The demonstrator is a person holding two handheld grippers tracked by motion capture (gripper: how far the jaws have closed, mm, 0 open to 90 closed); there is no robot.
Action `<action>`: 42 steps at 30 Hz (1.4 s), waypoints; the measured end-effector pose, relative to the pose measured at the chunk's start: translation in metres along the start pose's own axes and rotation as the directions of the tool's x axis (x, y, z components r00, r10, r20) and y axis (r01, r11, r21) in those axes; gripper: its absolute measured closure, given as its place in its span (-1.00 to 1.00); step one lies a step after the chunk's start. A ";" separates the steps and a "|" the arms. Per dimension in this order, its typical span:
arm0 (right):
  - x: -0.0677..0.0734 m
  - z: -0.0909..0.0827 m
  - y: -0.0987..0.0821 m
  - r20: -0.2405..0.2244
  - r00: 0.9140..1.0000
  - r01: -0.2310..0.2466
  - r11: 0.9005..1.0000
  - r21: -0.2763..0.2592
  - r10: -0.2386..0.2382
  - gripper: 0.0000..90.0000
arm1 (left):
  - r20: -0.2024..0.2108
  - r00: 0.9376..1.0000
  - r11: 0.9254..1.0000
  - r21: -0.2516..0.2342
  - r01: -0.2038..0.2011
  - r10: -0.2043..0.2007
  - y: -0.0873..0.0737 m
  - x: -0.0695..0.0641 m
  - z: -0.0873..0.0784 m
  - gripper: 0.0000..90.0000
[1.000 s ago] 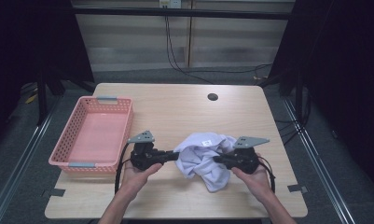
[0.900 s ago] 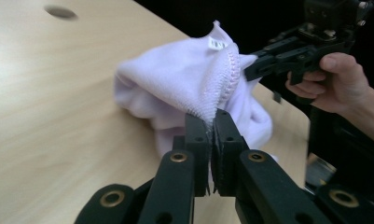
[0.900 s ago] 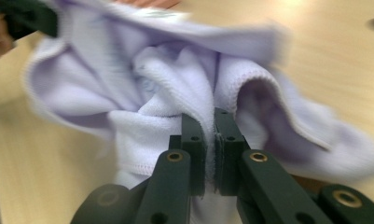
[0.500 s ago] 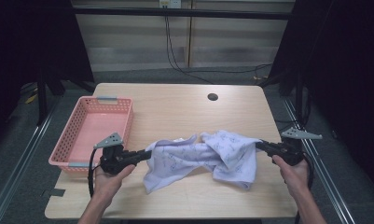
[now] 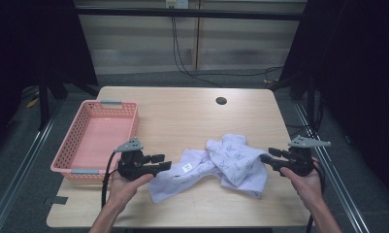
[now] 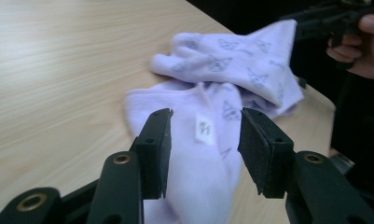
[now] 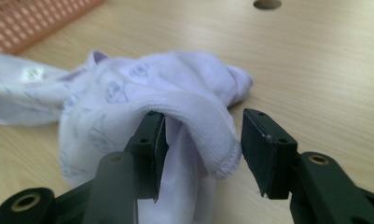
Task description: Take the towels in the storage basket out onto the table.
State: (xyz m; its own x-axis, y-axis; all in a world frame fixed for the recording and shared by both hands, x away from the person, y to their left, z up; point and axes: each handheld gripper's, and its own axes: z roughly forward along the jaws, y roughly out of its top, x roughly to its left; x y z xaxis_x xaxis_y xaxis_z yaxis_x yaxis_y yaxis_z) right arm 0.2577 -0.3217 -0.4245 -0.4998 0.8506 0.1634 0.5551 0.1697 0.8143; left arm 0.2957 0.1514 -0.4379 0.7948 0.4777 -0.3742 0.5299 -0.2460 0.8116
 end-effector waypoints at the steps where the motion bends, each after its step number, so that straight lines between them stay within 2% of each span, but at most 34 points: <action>1: 0.000 -0.002 0.001 -0.007 1.000 -0.005 1.000 -0.015 0.005 0.12 | 0.025 1.000 1.000 0.008 -0.002 0.002 -0.001 -0.001 0.005 0.15; 2: 0.001 -0.004 0.002 -0.009 1.000 0.000 1.000 -0.024 -0.001 0.10 | 0.085 0.996 0.999 0.037 -0.011 0.008 -0.003 -0.003 0.015 0.04; 3: 0.003 -0.004 0.003 -0.008 1.000 0.007 1.000 -0.030 -0.007 0.08 | 0.113 0.994 0.996 0.084 -0.013 0.003 -0.006 -0.004 0.025 0.01; 4: 0.004 -0.004 0.004 -0.017 1.000 0.010 0.999 -0.031 -0.010 0.07 | 0.118 0.993 0.992 0.122 -0.015 0.000 -0.008 -0.005 0.033 -0.06; 5: 0.006 -0.004 0.004 -0.023 1.000 0.010 0.999 -0.031 -0.010 0.07 | 0.108 0.994 0.985 0.167 -0.041 0.023 -0.012 -0.007 0.046 -0.16; 7: 0.010 -0.003 0.006 -0.044 0.999 0.018 0.999 -0.051 -0.021 0.04 | 0.099 0.995 0.977 0.206 -0.047 0.027 -0.018 -0.007 0.061 -0.19; 9: 0.015 0.002 0.006 -0.077 0.997 0.011 0.999 -0.045 -0.015 -0.06 | 0.101 0.994 0.970 0.233 -0.071 0.048 -0.020 -0.009 0.071 -0.28; 10: 0.017 0.007 0.005 -0.091 0.996 0.019 0.999 -0.032 -0.022 -0.16 | 0.097 0.993 0.969 0.230 -0.084 0.064 -0.021 -0.009 0.074 -0.32; 11: 0.020 0.013 0.004 -0.102 0.995 0.021 1.000 -0.016 -0.023 -0.24 | 0.104 0.993 0.973 0.220 -0.074 0.052 -0.022 -0.010 0.077 -0.36; 12: 0.023 0.020 0.002 -0.101 0.995 0.021 1.000 -0.003 -0.022 -0.33 | 0.094 0.995 0.971 0.228 -0.066 0.046 -0.022 -0.009 0.079 -0.39; 15: 0.030 0.041 -0.007 -0.111 0.993 0.044 0.998 0.045 -0.039 -0.45 | 0.063 0.996 0.963 0.258 -0.080 0.066 -0.026 -0.009 0.089 -0.37; 17: 0.034 0.055 -0.013 -0.110 0.993 0.062 0.994 0.084 -0.053 -0.50 | 0.024 0.995 0.960 0.258 -0.105 0.102 -0.028 -0.013 0.092 -0.36; 18: 0.036 0.062 -0.015 -0.103 0.993 0.076 0.991 0.107 -0.065 -0.51 | 0.010 0.993 0.959 0.261 -0.113 0.115 -0.028 -0.014 0.092 -0.27; 19: 0.037 0.065 -0.017 -0.097 0.992 0.090 0.988 0.123 -0.078 -0.50 | -0.024 0.989 0.955 0.265 -0.136 0.148 -0.028 -0.014 0.091 -0.19; 20: 0.039 0.072 -0.019 -0.082 0.992 0.103 0.985 0.142 -0.092 -0.49 | -0.034 0.984 0.950 0.269 -0.161 0.176 -0.028 -0.013 0.090 0.10; 21: 0.039 0.075 -0.020 -0.078 0.992 0.105 0.983 0.151 -0.094 -0.47 | -0.024 0.983 0.947 0.272 -0.167 0.181 -0.027 -0.010 0.089 0.20; 22: 0.038 0.079 -0.021 -0.070 0.993 0.106 0.981 0.165 -0.095 -0.39 | -0.028 0.989 0.955 0.266 -0.132 0.145 -0.027 -0.006 0.088 0.31; 23: 0.038 0.082 -0.021 -0.053 0.995 0.093 0.980 0.173 -0.085 -0.25 | -0.015 0.993 0.959 0.264 -0.107 0.115 -0.025 -0.002 0.087 0.43; 25: 0.037 0.083 -0.022 -0.023 0.996 0.084 0.981 0.173 -0.082 0.07 | -0.017 0.992 0.959 0.261 -0.115 0.124 -0.023 -0.002 0.083 0.61; 26: 0.035 0.080 -0.020 -0.022 0.997 0.077 0.984 0.162 -0.075 0.25 | -0.007 0.993 0.963 0.244 -0.113 0.118 -0.021 -0.003 0.080 0.71; 27: 0.033 0.077 -0.019 -0.021 0.997 0.072 0.986 0.150 -0.069 0.33 | -0.004 0.994 0.969 0.224 -0.104 0.107 -0.020 -0.003 0.076 0.77; 28: 0.031 0.073 -0.018 -0.018 0.998 0.062 0.988 0.140 -0.060 0.40 | 0.005 0.996 0.979 0.186 -0.085 0.085 -0.016 -0.003 0.069 0.80; 29: 0.027 0.068 -0.015 -0.022 0.998 0.053 0.992 0.114 -0.051 0.45 | 0.013 0.997 0.986 0.148 -0.082 0.081 -0.011 -0.003 0.060 0.86; 32: 0.020 0.054 -0.004 0.013 1.000 0.026 0.997 0.079 -0.028 0.51 | 0.012 0.997 0.995 0.075 -0.071 0.070 0.000 -0.004 0.038 0.91; 33: 0.018 0.049 0.001 0.026 0.999 0.017 0.998 0.058 -0.019 0.54 | 0.009 0.999 0.998 0.045 -0.047 0.046 0.003 -0.003 0.030 0.91; 34: 0.014 0.044 0.006 0.028 1.000 0.002 0.999 0.037 -0.003 0.56 | 0.006 1.000 0.999 0.021 -0.030 0.030 0.005 -0.001 0.022 0.91; 36: 0.007 0.036 0.017 0.034 0.999 -0.013 1.000 -0.003 0.013 0.60 | -0.026 0.999 1.000 -0.008 -0.021 0.021 0.007 0.002 0.006 0.92; 39: -0.002 0.024 0.033 0.046 0.999 -0.025 0.999 -0.049 0.027 0.61 | -0.033 0.999 0.998 -0.059 -0.007 0.006 0.009 0.006 -0.017 0.92; 42: -0.012 0.013 0.052 0.053 0.997 -0.044 0.995 -0.094 0.049 0.62 | -0.049 0.999 0.996 -0.089 -0.007 0.003 0.013 0.009 -0.036 0.92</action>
State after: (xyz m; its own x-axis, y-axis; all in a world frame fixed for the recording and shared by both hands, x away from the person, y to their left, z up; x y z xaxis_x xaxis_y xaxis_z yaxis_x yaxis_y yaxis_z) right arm 0.3012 -0.3166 -0.3917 -0.4359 0.8831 0.1736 0.5116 0.0844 0.8551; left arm 0.2988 0.1826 -0.4146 0.7809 0.5178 -0.3495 0.4959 -0.1737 0.8508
